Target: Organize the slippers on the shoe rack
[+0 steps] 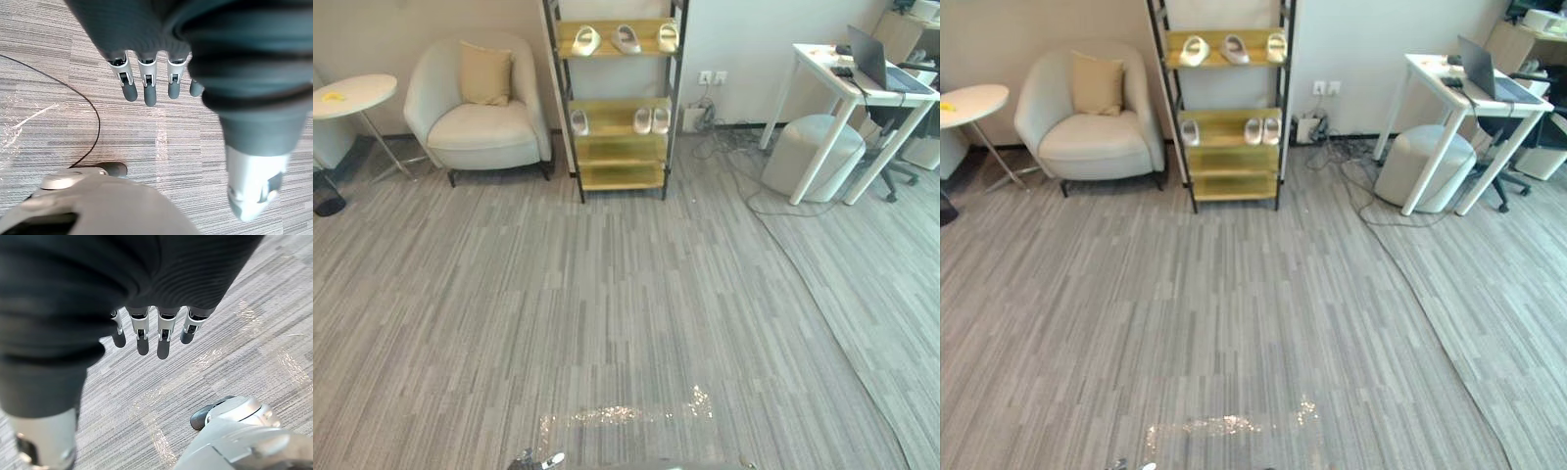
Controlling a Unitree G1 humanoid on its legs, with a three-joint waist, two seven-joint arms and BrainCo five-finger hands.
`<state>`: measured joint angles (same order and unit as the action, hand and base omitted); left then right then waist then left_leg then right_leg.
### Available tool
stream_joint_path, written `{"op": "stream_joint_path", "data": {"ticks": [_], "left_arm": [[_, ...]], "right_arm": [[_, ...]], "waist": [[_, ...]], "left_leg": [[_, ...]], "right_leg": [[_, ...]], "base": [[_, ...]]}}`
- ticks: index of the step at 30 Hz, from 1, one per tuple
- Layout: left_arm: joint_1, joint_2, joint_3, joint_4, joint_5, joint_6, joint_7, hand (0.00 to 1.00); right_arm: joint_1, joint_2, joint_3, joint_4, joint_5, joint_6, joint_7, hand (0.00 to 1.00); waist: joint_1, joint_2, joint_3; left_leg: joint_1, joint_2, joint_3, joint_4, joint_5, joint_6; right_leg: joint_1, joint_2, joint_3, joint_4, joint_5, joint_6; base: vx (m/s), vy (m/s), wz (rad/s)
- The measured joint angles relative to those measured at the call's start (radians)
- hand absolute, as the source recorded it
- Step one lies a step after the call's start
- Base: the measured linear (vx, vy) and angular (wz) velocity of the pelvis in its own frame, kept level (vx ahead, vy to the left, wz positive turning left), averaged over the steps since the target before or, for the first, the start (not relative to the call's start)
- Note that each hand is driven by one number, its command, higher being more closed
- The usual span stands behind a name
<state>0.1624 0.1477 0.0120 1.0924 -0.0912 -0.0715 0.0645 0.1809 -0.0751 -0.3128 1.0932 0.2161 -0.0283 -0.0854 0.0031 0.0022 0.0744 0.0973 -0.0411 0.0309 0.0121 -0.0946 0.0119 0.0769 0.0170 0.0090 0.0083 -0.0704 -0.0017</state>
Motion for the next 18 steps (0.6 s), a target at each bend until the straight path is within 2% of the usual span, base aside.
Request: {"op": "stream_joint_path", "data": {"ticks": [5, 11, 18], "left_arm": [[-0.025, 0.0, 0.001, 0.0, 0.01, -0.005, 0.0, 0.0], [-0.042, 0.0, -0.006, 0.0, 0.032, -0.006, 0.001, 0.0], [-0.043, 0.0, -0.011, 0.0, 0.048, -0.006, 0.018, 0.0]], "right_arm": [[-0.048, 0.005, -0.002, 0.022, -0.021, -0.003, 0.001, 0.0], [-0.076, 0.005, 0.001, 0.022, -0.049, -0.011, 0.001, 0.0], [-0.08, 0.004, 0.011, 0.022, -0.061, -0.011, 0.001, 0.0]], "waist": [[0.0, -0.003, 0.015], [0.0, 0.0, 0.04], [0.002, -0.001, 0.042]], "left_leg": [[0.025, -0.001, 0.001, -0.029, 0.001, -0.002], [0.045, -0.002, -0.006, -0.031, 0.001, -0.002], [0.05, -0.001, -0.012, -0.05, 0.015, -0.008]], "right_leg": [[0.035, -0.001, -0.003, -0.04, 0.01, 0.017], [0.059, -0.002, -0.013, -0.045, 0.006, 0.022], [0.06, -0.001, -0.029, -0.047, 0.007, 0.021]], "base": [[0.06, 0.005, 0.0], [-0.01, -0.022, 0.03], [-0.04, -0.027, 0.06]]}}
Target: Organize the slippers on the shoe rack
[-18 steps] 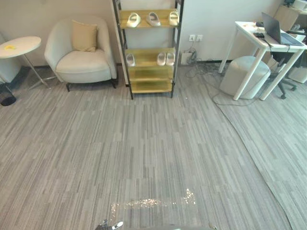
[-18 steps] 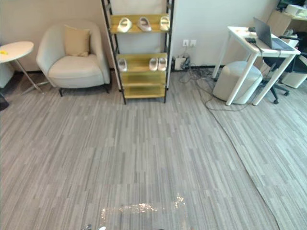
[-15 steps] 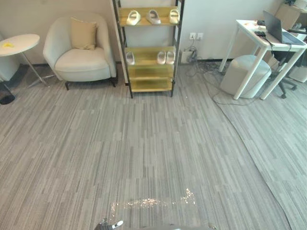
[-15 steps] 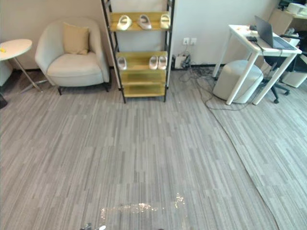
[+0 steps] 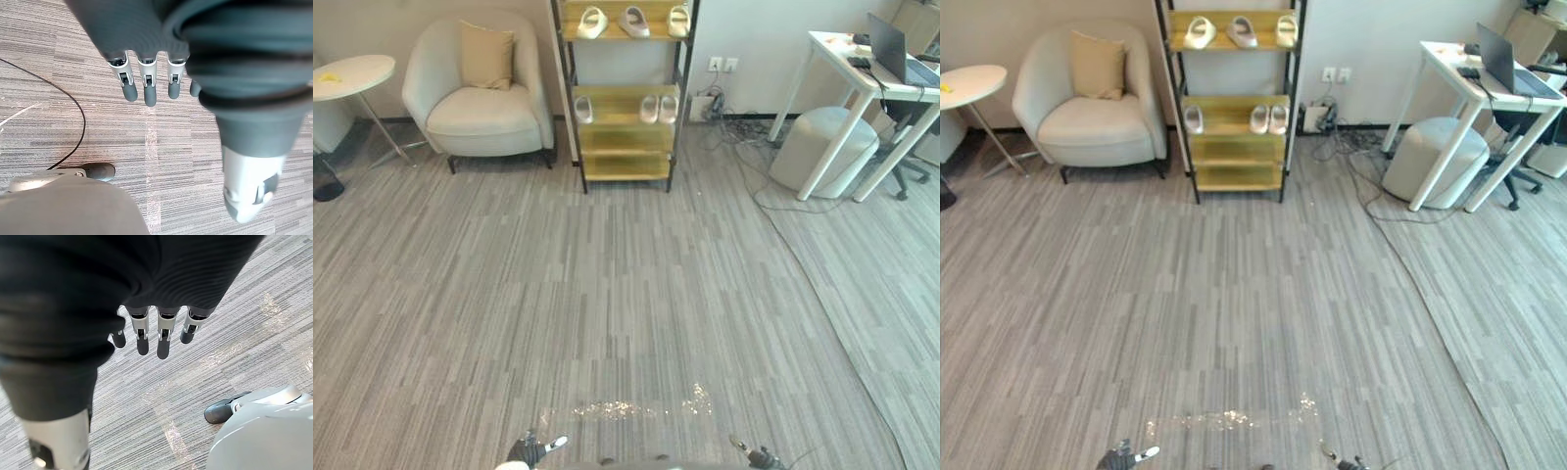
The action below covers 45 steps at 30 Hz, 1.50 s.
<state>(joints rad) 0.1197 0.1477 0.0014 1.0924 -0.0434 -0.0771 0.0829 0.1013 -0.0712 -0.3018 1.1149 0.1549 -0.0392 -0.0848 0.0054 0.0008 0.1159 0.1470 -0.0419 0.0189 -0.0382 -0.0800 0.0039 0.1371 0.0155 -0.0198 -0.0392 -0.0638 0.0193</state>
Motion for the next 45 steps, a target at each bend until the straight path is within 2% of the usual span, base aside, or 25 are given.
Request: {"op": "stream_joint_path", "data": {"ticks": [13, 16, 17, 18, 19, 20, 22, 25, 26, 27, 28, 29, 31, 32, 33, 34, 35, 36, 37, 39, 40, 41, 43, 44, 45], "left_arm": [[-0.012, 0.004, 0.013, -0.001, 0.002, 0.002, 0.002, 0.0], [-0.029, 0.006, 0.034, -0.004, 0.002, 0.003, 0.001, 0.0], [-0.025, 0.003, 0.061, -0.016, 0.002, 0.004, 0.002, 0.0], [-0.021, 0.003, 0.07, -0.028, 0.002, 0.004, 0.002, 0.0], [-0.017, -0.006, 0.099, -0.057, 0.002, 0.004, 0.002, 0.0], [0.006, -0.027, 0.151, -0.093, 0.001, 0.004, 0.002, 0.0], [0.019, -0.041, 0.172, -0.105, 0.0, 0.004, 0.002, 0.0], [0.024, -0.044, 0.177, -0.119, -0.003, 0.004, 0.011, 0.0], [0.021, -0.047, 0.176, -0.12, -0.009, 0.003, 0.022, 0.0], [0.019, -0.052, 0.173, -0.119, -0.01, 0.002, 0.03, 0.0], [0.02, -0.057, 0.169, -0.117, -0.01, 0.002, 0.03, 0.0], [0.011, -0.041, 0.164, -0.095, -0.012, 0.0, 0.032, 0.0], [0.002, -0.031, 0.167, -0.091, -0.018, -0.001, 0.034, 0.0], [0.001, -0.03, 0.168, -0.09, -0.018, 0.0, 0.035, 0.0], [0.003, -0.031, 0.164, -0.09, -0.018, 0.002, 0.042, 0.0], [0.004, -0.031, 0.16, -0.09, -0.018, 0.002, 0.042, 0.0], [0.002, -0.03, 0.154, -0.091, -0.017, 0.002, 0.042, 0.0], [-0.003, -0.023, 0.14, -0.092, -0.017, 0.004, 0.043, 0.0], [-0.004, -0.021, 0.134, -0.092, -0.018, 0.004, 0.043, 0.0], [-0.023, -0.026, 0.133, -0.093, -0.02, 0.005, 0.043, 0.0], [-0.03, -0.03, 0.13, -0.093, -0.02, 0.005, 0.043, 0.0], [-0.054, -0.057, 0.123, -0.084, -0.02, 0.005, 0.042, 0.0], [-0.076, -0.08, 0.116, -0.081, -0.02, 0.005, 0.04, 0.0], [-0.079, -0.089, 0.115, -0.078, -0.019, 0.003, 0.04, 0.0], [-0.084, -0.091, 0.085, -0.077, -0.018, 0.001, 0.038, 0.0]], "right_arm": [[-0.021, -0.005, 0.009, 0.0, -0.031, 0.001, -0.005, 0.0], [-0.025, 0.001, -0.003, -0.005, -0.03, -0.001, -0.005, 0.0], [-0.023, 0.014, -0.01, -0.01, -0.028, -0.001, -0.007, 0.0], [-0.021, 0.017, -0.01, -0.015, -0.028, 0.0, -0.007, 0.0], [-0.016, 0.021, -0.008, -0.039, -0.028, 0.0, -0.009, 0.0], [-0.008, 0.02, -0.007, -0.071, -0.025, 0.0, -0.014, 0.0], [-0.003, 0.02, -0.007, -0.083, -0.023, -0.001, -0.015, 0.0], [-0.003, 0.02, -0.007, -0.084, -0.018, 0.001, -0.018, 0.0], [-0.004, 0.019, -0.007, -0.084, -0.018, 0.001, -0.023, 0.0], [-0.003, 0.013, -0.008, -0.082, -0.018, 0.0, -0.026, 0.0], [-0.002, 0.005, -0.008, -0.08, -0.019, -0.001, -0.027, 0.0], [-0.007, 0.002, -0.006, -0.055, -0.02, 0.006, -0.032, 0.0], [-0.019, 0.038, -0.008, -0.067, -0.029, 0.008, -0.035, 0.0], [-0.018, 0.055, -0.006, -0.078, -0.033, 0.009, -0.034, 0.0], [-0.022, 0.069, -0.002, -0.092, -0.041, 0.008, -0.03, 0.0], [-0.021, 0.07, -0.002, -0.101, -0.042, 0.008, -0.03, 0.0], [-0.021, 0.07, 0.002, -0.111, -0.048, 0.008, -0.027, 0.0], [-0.02, 0.07, 0.009, -0.124, -0.062, 0.007, -0.02, 0.0], [-0.02, 0.07, 0.01, -0.126, -0.069, 0.006, -0.018, 0.0], [-0.018, 0.07, 0.009, -0.159, -0.071, 0.001, -0.014, 0.0], [-0.021, 0.07, 0.009, -0.16, -0.072, -0.001, -0.014, 0.0], [-0.045, 0.06, 0.003, -0.158, -0.073, -0.007, -0.013, 0.0], [-0.059, 0.053, 0.003, -0.158, -0.074, -0.011, -0.013, 0.0], [-0.07, 0.052, 0.004, -0.158, -0.073, -0.011, -0.013, 0.0], [-0.075, 0.05, 0.016, -0.149, -0.075, -0.008, -0.013, 0.0]], "waist": [[0.0, -0.013, 0.023], [0.0, -0.019, 0.049], [0.001, -0.023, 0.061], [0.002, -0.027, 0.066], [0.002, -0.03, 0.068], [0.006, -0.019, 0.075], [0.006, -0.013, 0.075], [0.014, -0.015, 0.075], [0.022, -0.015, 0.075], [0.027, -0.008, 0.07], [0.028, 0.003, 0.063], [0.04, -0.015, 0.047], [0.051, -0.039, 0.039], [0.058, -0.044, 0.037], [0.065, -0.048, 0.034], [0.064, -0.048, 0.034], [0.064, -0.049, 0.032], [0.053, -0.044, 0.035], [0.051, -0.042, 0.036], [0.041, -0.037, 0.036], [0.037, -0.035, 0.037], [0.026, -0.014, 0.051], [0.017, 0.003, 0.06], [-0.001, 0.008, 0.061], [-0.008, -0.007, 0.058]], "left_leg": [[-0.01, 0.003, -0.003, 0.002, -0.002, -0.007], [-0.095, 0.013, 0.006, 0.201, -0.102, -0.04], [-0.143, 0.023, 0.042, 0.34, -0.137, -0.07], [-0.169, 0.027, 0.062, 0.408, -0.14, -0.075], [-0.228, 0.041, 0.096, 0.55, -0.141, -0.073], [-0.327, 0.109, 0.159, 0.777, -0.165, -0.033], [-0.371, 0.16, 0.176, 0.865, -0.174, -0.03], [-0.441, 0.186, 0.17, 0.803, -0.185, -0.057], [-0.455, 0.163, 0.166, 0.685, -0.174, -0.071], [-0.449, 0.134, 0.143, 0.506, -0.118, -0.093], [-0.439, 0.132, 0.126, 0.442, -0.09, -0.097], [-0.437, 0.1, 0.147, 0.432, -0.053, -0.06], [-0.442, 0.077, 0.166, 0.442, -0.099, -0.034], [-0.429, 0.072, 0.18, 0.45, -0.118, -0.025], [-0.355, 0.059, 0.207, 0.439, -0.156, -0.002], [-0.333, 0.055, 0.21, 0.432, -0.168, 0.002], [-0.301, 0.05, 0.217, 0.423, -0.184, 0.004], [-0.242, 0.045, 0.222, 0.408, -0.213, 0.007], [-0.221, 0.045, 0.222, 0.401, -0.219, 0.008], [-0.087, 0.052, 0.217, 0.314, -0.233, 0.003], [-0.06, 0.056, 0.215, 0.295, -0.232, 0.003], [0.018, 0.088, 0.209, 0.251, -0.232, 0.003], [0.058, 0.117, 0.2, 0.245, -0.232, 0.003], [0.075, 0.137, 0.174, 0.245, -0.232, 0.003], [0.1, 0.131, 0.149, 0.231, -0.233, 0.001]], "right_leg": [[-0.01, 0.001, -0.016, 0.006, -0.008, -0.006], [-0.033, 0.003, -0.027, 0.086, -0.06, -0.032], [-0.039, 0.0, -0.025, 0.12, -0.096, -0.042], [-0.038, -0.003, -0.022, 0.134, -0.116, -0.046], [-0.04, -0.007, -0.017, 0.162, -0.137, -0.057], [-0.035, -0.004, -0.011, 0.204, -0.167, -0.077], [-0.028, -0.005, 0.004, 0.23, -0.192, -0.074], [-0.013, -0.052, 0.039, 0.248, -0.23, -0.042], [-0.004, -0.085, 0.047, 0.241, -0.243, -0.02], [-0.001, -0.106, 0.05, 0.234, -0.259, 0.018], [0.003, -0.105, 0.052, 0.228, -0.265, 0.028], [0.006, -0.131, 0.066, 0.213, -0.27, 0.041], [-0.004, -0.158, 0.065, 0.239, -0.246, 0.044], [-0.019, -0.168, 0.072, 0.292, -0.242, 0.052], [-0.076, -0.185, 0.095, 0.498, -0.224, 0.091], [-0.106, -0.188, 0.098, 0.577, -0.207, 0.118], [-0.151, -0.19, 0.108, 0.696, -0.171, 0.149], [-0.243, -0.187, 0.11, 0.926, -0.119, 0.192], [-0.27, -0.188, 0.097, 0.989, -0.116, 0.192], [-0.404, -0.209, -0.044, 1.159, -0.16, 0.109], [-0.427, -0.21, -0.073, 1.155, -0.172, 0.093], [-0.471, -0.192, -0.165, 1.051, -0.214, 0.05], [-0.499, -0.162, -0.203, 0.912, -0.222, 0.037], [-0.519, -0.128, -0.198, 0.713, -0.187, 0.027], [-0.507, -0.099, -0.157, 0.448, -0.057, 0.025]], "base": [[-0.01, -0.008, 0.01], [-0.02, -0.034, 0.08], [-0.04, -0.027, 0.07], [-0.05, -0.042, -0.01], [0.0, -0.023, -0.22], [0.05, -0.01, -0.26], [0.13, 0.044, -0.25], [0.24, 0.146, -0.29], [0.46, 0.344, -0.27], [0.42, 0.332, -0.2], [0.45, 0.371, -0.17], [0.23, 0.202, -0.11], [0.42, 0.255, -0.14], [0.64, 0.337, -0.33], [0.43, 0.212, -0.31], [0.51, 0.224, -0.34], [0.41, 0.151, -0.21], [0.42, 0.133, -0.16], [0.43, 0.088, -0.12], [0.45, 0.026, -0.03], [0.57, -0.052, 0.12], [0.59, -0.102, 0.14], [0.45, -0.106, 0.2], [0.52, -0.21, 0.46], [0.52, -0.21, 0.48]]}}
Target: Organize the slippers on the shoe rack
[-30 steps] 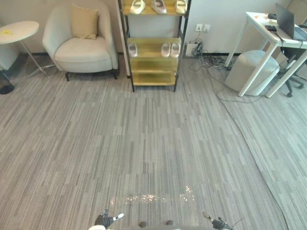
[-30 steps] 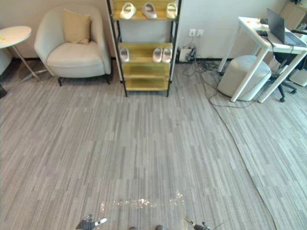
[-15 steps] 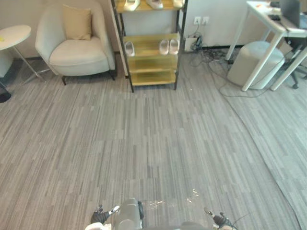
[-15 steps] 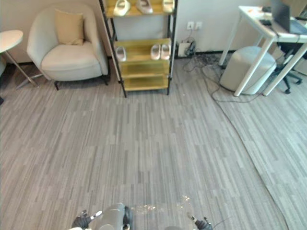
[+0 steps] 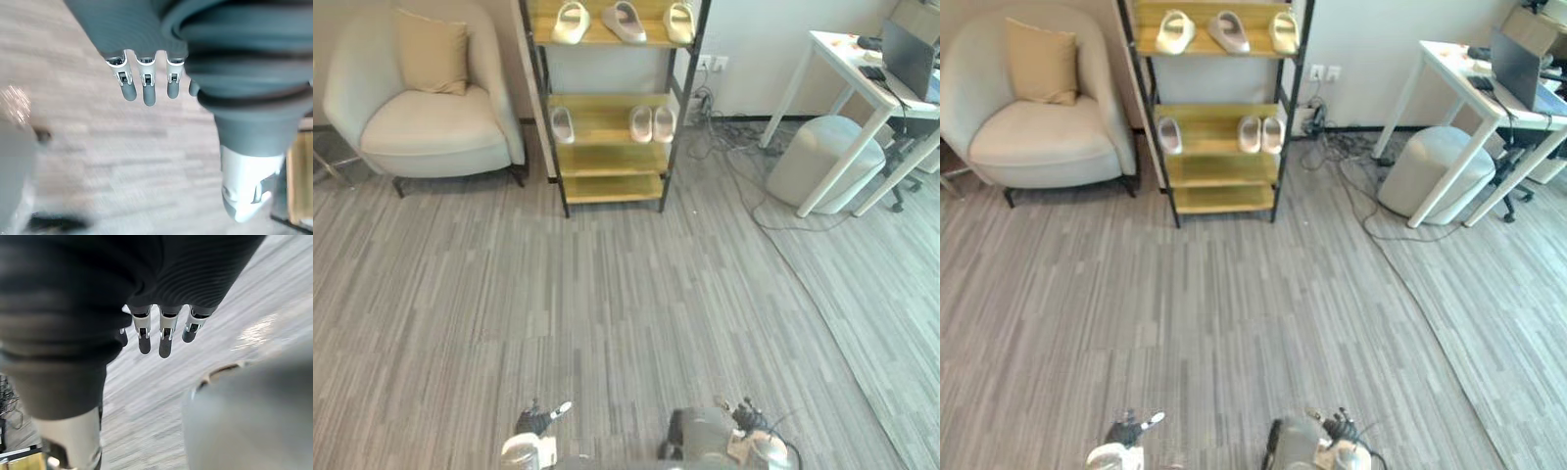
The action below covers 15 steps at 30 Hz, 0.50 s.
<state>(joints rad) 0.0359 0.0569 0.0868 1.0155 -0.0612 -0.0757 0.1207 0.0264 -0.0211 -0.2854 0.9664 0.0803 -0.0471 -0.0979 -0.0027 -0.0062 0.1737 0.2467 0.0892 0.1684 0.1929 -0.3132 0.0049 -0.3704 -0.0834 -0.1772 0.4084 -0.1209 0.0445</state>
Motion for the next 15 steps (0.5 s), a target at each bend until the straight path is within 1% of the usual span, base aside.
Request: {"op": "stream_joint_path", "data": {"ticks": [1, 2, 3, 4, 5, 6, 7, 8, 9, 10, 11, 12, 13, 14, 15], "left_arm": [[0.0, 0.0, -0.004, 0.0, 0.0, 0.0, -0.001, 0.0], [-0.015, -0.013, -0.004, 0.02, 0.0, 0.002, -0.002, 0.0], [-0.025, -0.025, 0.01, 0.04, 0.002, 0.001, -0.008, 0.0], [-0.026, -0.032, 0.014, 0.04, 0.003, 0.001, -0.008, 0.0], [-0.024, -0.041, 0.018, 0.039, 0.006, 0.001, -0.007, 0.0], [-0.024, -0.051, 0.052, 0.039, 0.019, 0.002, -0.009, 0.0], [-0.023, -0.057, 0.062, 0.038, 0.019, 0.002, -0.009, 0.0], [-0.021, -0.076, 0.094, 0.019, 0.021, 0.002, -0.011, 0.0], [-0.019, -0.079, 0.094, -0.009, 0.021, 0.0, -0.014, 0.0], [-0.018, -0.076, 0.094, -0.026, 0.021, 0.0, -0.015, 0.0], [-0.017, -0.074, 0.093, -0.033, 0.021, 0.001, -0.016, 0.0], [-0.01, -0.067, 0.091, -0.058, 0.02, -0.001, -0.015, 0.0], [-0.009, -0.069, 0.09, -0.063, 0.02, -0.003, -0.015, 0.0], [-0.01, -0.068, 0.091, -0.069, 0.019, -0.006, -0.015, 0.0], [-0.011, -0.066, 0.088, -0.074, 0.019, -0.007, -0.015, 0.0]], "right_arm": [[0.0, 0.0, 0.005, 0.007, 0.0, 0.0, 0.0, 0.0], [-0.01, -0.022, 0.013, 0.018, 0.005, -0.001, 0.001, 0.0], [-0.04, -0.041, 0.015, 0.036, -0.002, 0.0, 0.001, 0.0], [-0.044, -0.044, 0.015, 0.038, -0.003, 0.001, 0.001, 0.0], [-0.048, -0.045, 0.012, 0.042, 0.0, 0.003, 0.001, 0.0], [-0.045, -0.04, 0.008, 0.035, -0.001, 0.009, 0.0, 0.0], [-0.041, -0.039, 0.012, 0.034, -0.001, 0.012, 0.0, 0.0], [-0.024, -0.036, 0.024, 0.025, -0.002, 0.01, 0.0, 0.0], [-0.018, -0.034, 0.026, 0.026, 0.0, 0.011, -0.002, 0.0], [-0.017, -0.03, 0.03, 0.026, 0.0, 0.01, -0.002, 0.0], [-0.016, -0.029, 0.033, 0.026, 0.0, 0.01, -0.003, 0.0], [-0.015, -0.02, 0.043, 0.026, 0.001, 0.011, -0.004, 0.0], [-0.015, -0.018, 0.045, 0.028, 0.001, 0.011, -0.004, 0.0], [-0.026, -0.017, 0.045, 0.03, 0.001, 0.013, -0.004, 0.0], [-0.024, -0.018, 0.043, 0.036, 0.001, 0.019, -0.005, 0.0]], "waist": [[0.0, -0.006, 0.002], [-0.006, 0.005, 0.01], [0.0, 0.048, 0.011], [0.002, 0.056, 0.014], [0.001, 0.078, 0.017], [-0.006, 0.084, 0.021], [-0.007, 0.084, 0.021], [-0.005, 0.086, 0.027], [0.003, 0.083, 0.037], [0.008, 0.079, 0.042], [0.01, 0.075, 0.043], [0.015, 0.059, 0.043], [0.016, 0.056, 0.043], [0.024, 0.056, 0.045], [0.038, 0.054, 0.046]], "left_leg": [[0.011, -0.007, -0.009, -0.003, -0.001, -0.001], [0.051, 0.013, -0.052, 0.004, -0.018, -0.032], [0.048, 0.049, -0.075, 0.03, 0.009, -0.077], [0.048, 0.054, -0.081, 0.039, 0.02, -0.092], [0.032, 0.071, -0.111, 0.106, 0.067, -0.121], [-0.015, 0.081, -0.147, 0.251, 0.131, -0.125], [-0.039, 0.085, -0.158, 0.314, 0.163, -0.128], [-0.135, 0.108, -0.183, 0.565, 0.294, -0.154], [-0.226, 0.143, -0.156, 0.786, 0.26, -0.152], [-0.285, 0.164, -0.124, 0.877, 0.224, -0.135], [-0.305, 0.168, -0.112, 0.896, 0.213, -0.131], [-0.381, 0.164, -0.066, 0.902, 0.166, -0.113], [-0.411, 0.162, -0.046, 0.882, 0.144, -0.107], [-0.456, 0.157, -0.006, 0.812, 0.103, -0.091], [-0.49, 0.107, 0.024, 0.584, 0.072, -0.086]], "right_leg": [[0.005, 0.001, 0.008, -0.056, 0.045, -0.006], [0.017, 0.024, 0.021, -0.07, 0.172, -0.057], [0.022, 0.055, 0.009, -0.044, 0.125, -0.075], [0.023, 0.06, 0.008, -0.036, 0.112, -0.079], [0.038, 0.075, -0.005, -0.01, 0.063, -0.096], [0.087, 0.086, -0.016, -0.018, 0.027, -0.105], [0.109, 0.09, -0.02, -0.023, 0.016, -0.106], [0.2, 0.105, -0.023, -0.066, -0.013, -0.119], [0.286, 0.128, -0.022, -0.105, -0.038, -0.133], [0.339, 0.139, -0.018, -0.128, -0.058, -0.147], [0.356, 0.141, -0.015, -0.136, -0.063, -0.146], [0.411, 0.141, 0.002, -0.171, -0.08, -0.146], [0.431, 0.141, 0.01, -0.185, -0.083, -0.143], [0.465, 0.14, 0.026, -0.211, -0.084, -0.134], [0.512, 0.124, 0.054, -0.246, -0.088, -0.108]], "base": [[0.66, -0.278, 0.42], [0.56, -0.215, 0.08], [0.56, -0.215, 0.02], [0.54, -0.228, -0.13], [0.52, -0.251, 0.05], [0.62, -0.299, 0.1], [0.48, -0.217, 0.22], [0.51, -0.175, 0.11], [0.48, -0.149, 0.05], [0.36, -0.097, -0.08], [0.24, -0.071, -0.14], [0.23, -0.065, -0.17], [0.31, -0.061, -0.32], [0.42, 0.004, -0.49], [0.37, 0.02, -0.47]]}}
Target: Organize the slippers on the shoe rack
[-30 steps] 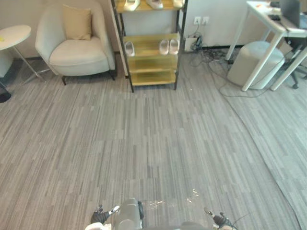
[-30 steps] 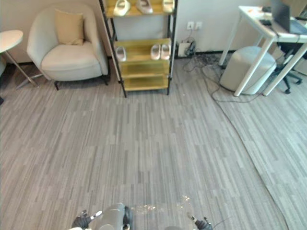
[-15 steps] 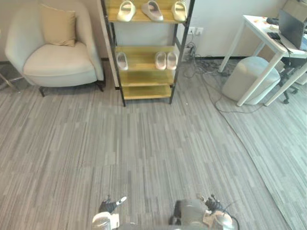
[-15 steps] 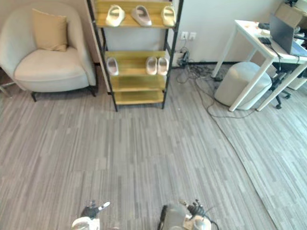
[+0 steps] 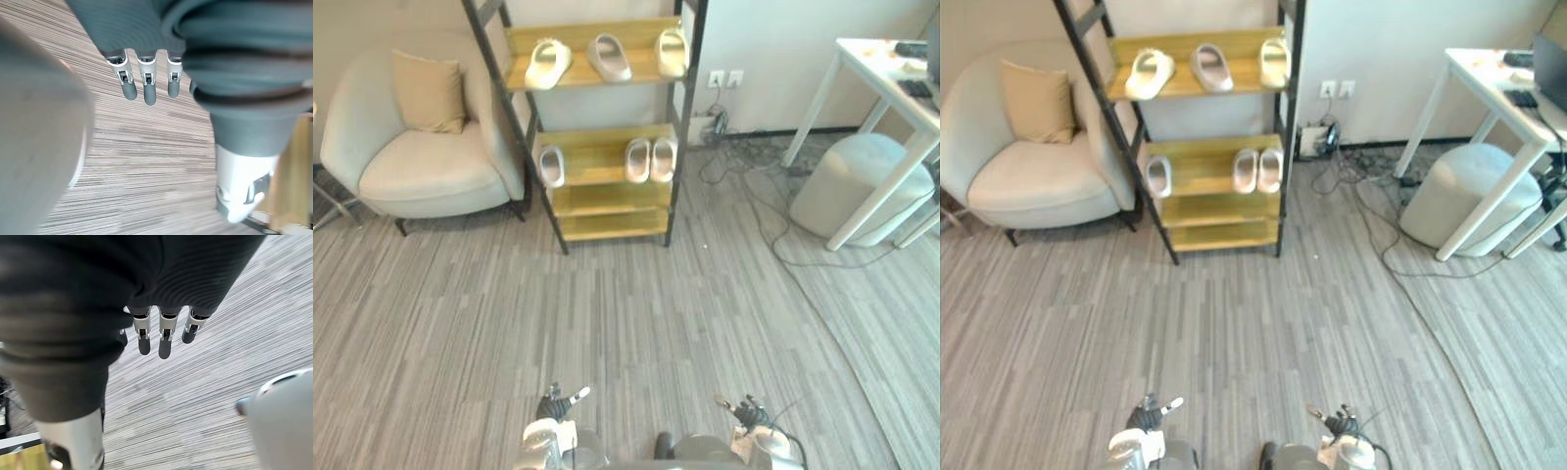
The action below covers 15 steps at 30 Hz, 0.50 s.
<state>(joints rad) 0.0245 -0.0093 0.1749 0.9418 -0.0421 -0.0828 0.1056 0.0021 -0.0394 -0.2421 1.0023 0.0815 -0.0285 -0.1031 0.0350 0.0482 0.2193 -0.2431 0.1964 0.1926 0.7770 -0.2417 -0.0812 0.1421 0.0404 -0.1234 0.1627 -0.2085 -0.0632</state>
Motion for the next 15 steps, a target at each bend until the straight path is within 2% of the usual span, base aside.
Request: {"op": "stream_joint_path", "data": {"ticks": [1, 2, 3, 4, 5, 6, 8, 9, 10, 11, 12, 13, 14, 15], "left_arm": [[0.0, 0.0, 0.0, 0.0, 0.0, 0.0, 0.0, 0.0], [-0.002, 0.002, 0.0, 0.001, 0.0, -0.001, 0.001, 0.0], [-0.002, 0.008, -0.014, 0.005, 0.0, 0.0, 0.001, 0.0], [-0.002, 0.01, -0.019, 0.008, 0.0, 0.0, 0.001, 0.0], [0.0, 0.019, -0.031, 0.025, 0.0, -0.001, 0.0, 0.0], [-0.002, 0.047, -0.037, 0.036, -0.001, 0.002, 0.0, 0.0], [-0.004, 0.058, -0.037, 0.043, -0.002, 0.001, -0.001, 0.0], [-0.004, 0.059, -0.038, 0.047, -0.001, 0.001, 0.0, 0.0], [-0.004, 0.06, -0.038, 0.05, -0.001, 0.001, 0.0, 0.0], [-0.003, 0.073, -0.058, 0.06, -0.002, 0.003, -0.001, 0.0], [-0.003, 0.084, -0.081, 0.073, -0.003, 0.004, -0.001, 0.0], [-0.003, 0.085, -0.087, 0.075, -0.004, 0.005, -0.002, 0.0], [-0.003, 0.084, -0.087, 0.077, -0.01, 0.009, -0.001, 0.0], [-0.002, 0.082, -0.086, 0.079, -0.013, 0.009, -0.001, 0.0]], "right_arm": [[0.0, 0.0, 0.0, 0.001, 0.0, 0.0, 0.0, 0.0], [0.0, 0.001, 0.0, 0.003, 0.0, 0.001, -0.001, 0.0], [0.001, 0.0, 0.0, 0.009, 0.0, 0.001, -0.002, 0.0], [0.001, -0.002, 0.0, 0.013, 0.0, 0.001, -0.002, 0.0], [0.0, -0.003, 0.001, 0.024, -0.001, 0.0, -0.002, 0.0], [-0.005, 0.013, 0.003, 0.044, -0.001, 0.004, -0.003, 0.0], [-0.003, 0.031, 0.0, 0.04, -0.004, 0.003, -0.001, 0.0], [0.001, 0.033, 0.0, 0.04, -0.004, 0.003, 0.0, 0.0], [0.001, 0.034, 0.0, 0.039, -0.004, 0.003, 0.0, 0.0], [0.004, 0.034, 0.003, 0.038, -0.004, 0.0, 0.005, 0.0], [0.005, 0.035, 0.01, 0.035, -0.004, -0.002, 0.008, 0.0], [0.005, 0.034, 0.009, 0.033, -0.004, -0.002, 0.01, 0.0], [0.006, 0.029, 0.009, 0.03, -0.004, -0.004, 0.012, 0.0], [0.005, 0.026, 0.009, 0.027, -0.004, -0.006, 0.013, 0.0]], "waist": [[0.002, -0.001, 0.0], [0.007, -0.004, 0.001], [0.012, -0.004, 0.001], [0.014, -0.001, -0.001], [0.028, 0.0, -0.002], [0.026, -0.037, -0.016], [0.028, -0.062, -0.023], [0.035, -0.067, -0.026], [0.038, -0.069, -0.028], [0.031, -0.081, -0.038], [0.024, -0.089, -0.045], [0.023, -0.09, -0.045], [0.022, -0.087, -0.044], [0.023, -0.08, -0.041]], "left_leg": [[-0.001, -0.011, 0.003, -0.047, 0.001, 0.001], [-0.002, -0.044, 0.006, -0.196, 0.011, 0.005], [0.003, -0.089, 0.003, -0.421, 0.083, 0.008], [0.008, -0.098, 0.004, -0.496, 0.129, 0.014], [0.022, -0.106, -0.001, -0.536, 0.253, 0.032], [0.022, -0.143, 0.013, -0.526, 0.229, 0.085], [0.017, -0.163, 0.025, -0.479, 0.174, 0.111], [0.049, -0.173, 0.038, -0.465, 0.124, 0.118], [0.063, -0.177, 0.041, -0.467, 0.112, 0.121], [0.114, -0.203, 0.044, -0.476, 0.075, 0.125], [0.157, -0.224, 0.037, -0.481, 0.045, 0.129], [0.176, -0.228, 0.036, -0.482, 0.033, 0.129], [0.228, -0.233, 0.029, -0.496, 0.012, 0.129], [0.271, -0.235, 0.021, -0.52, 0.011, 0.128]], "right_leg": [[0.006, -0.005, 0.005, -0.004, -0.003, 0.004], [0.028, -0.017, 0.018, -0.022, -0.01, 0.016], [0.066, -0.033, 0.033, -0.054, -0.021, 0.036], [0.078, -0.034, 0.037, -0.065, -0.027, 0.047], [0.099, -0.036, 0.061, -0.073, -0.044, 0.069], [0.108, -0.074, 0.078, -0.071, -0.056, 0.087], [0.081, -0.102, 0.088, 0.002, -0.057, 0.09], [0.029, -0.114, 0.108, 0.173, -0.07, 0.113], [0.009, -0.119, 0.115, 0.233, -0.07, 0.117], [-0.074, -0.146, 0.134, 0.462, -0.047, 0.192], [-0.139, -0.166, 0.144, 0.635, -0.019, 0.245], [-0.165, -0.171, 0.137, 0.698, -0.018, 0.247], [-0.218, -0.187, 0.103, 0.79, -0.029, 0.226], [-0.249, -0.195, 0.071, 0.818, -0.046, 0.205]], "base": [[0.4, 0.083, -0.42], [0.36, 0.122, -0.31], [0.56, 0.208, -0.32], [0.5, 0.211, -0.4], [0.63, 0.255, -0.29], [0.43, 0.169, -0.22], [0.56, 0.225, -0.05], [0.5, 0.212, -0.12], [0.46, 0.21, -0.12], [0.47, 0.176, 0.07], [0.56, 0.2, 0.12], [0.46, 0.119, 0.14], [0.35, 0.077, 0.11], [0.45, 0.063, 0.28]]}}
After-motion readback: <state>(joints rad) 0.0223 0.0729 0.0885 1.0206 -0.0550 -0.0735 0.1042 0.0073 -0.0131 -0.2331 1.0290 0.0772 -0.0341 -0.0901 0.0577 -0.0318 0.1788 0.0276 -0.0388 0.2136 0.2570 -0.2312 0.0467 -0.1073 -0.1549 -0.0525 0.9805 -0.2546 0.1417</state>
